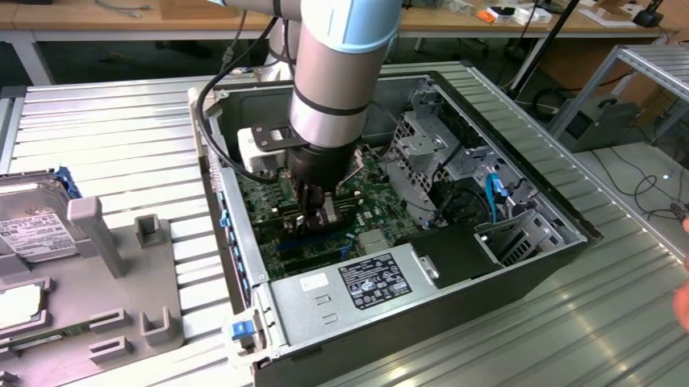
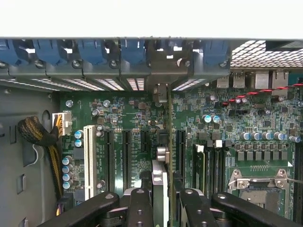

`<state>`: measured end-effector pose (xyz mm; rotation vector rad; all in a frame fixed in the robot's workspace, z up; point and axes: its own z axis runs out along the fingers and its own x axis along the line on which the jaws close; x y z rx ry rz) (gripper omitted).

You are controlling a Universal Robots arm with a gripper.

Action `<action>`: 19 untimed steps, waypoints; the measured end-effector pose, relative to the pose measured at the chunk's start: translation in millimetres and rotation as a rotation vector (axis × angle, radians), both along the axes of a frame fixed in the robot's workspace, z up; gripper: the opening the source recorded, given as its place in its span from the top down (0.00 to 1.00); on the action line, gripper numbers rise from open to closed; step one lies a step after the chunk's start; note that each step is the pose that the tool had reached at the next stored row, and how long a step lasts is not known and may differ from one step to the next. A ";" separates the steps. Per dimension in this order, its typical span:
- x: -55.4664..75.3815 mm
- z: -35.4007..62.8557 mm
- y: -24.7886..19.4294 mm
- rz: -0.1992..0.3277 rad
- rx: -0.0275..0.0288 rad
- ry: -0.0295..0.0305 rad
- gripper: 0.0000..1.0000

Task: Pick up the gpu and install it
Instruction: 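Insert the gpu into the slot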

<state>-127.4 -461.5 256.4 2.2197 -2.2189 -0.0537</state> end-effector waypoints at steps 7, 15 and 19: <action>0.2 -0.6 0.0 0.000 0.0001 -0.0001 0.73; 0.3 -5.0 0.0 0.000 -0.0002 0.0002 0.73; 0.4 -7.0 0.0 0.000 -0.0001 0.0002 0.73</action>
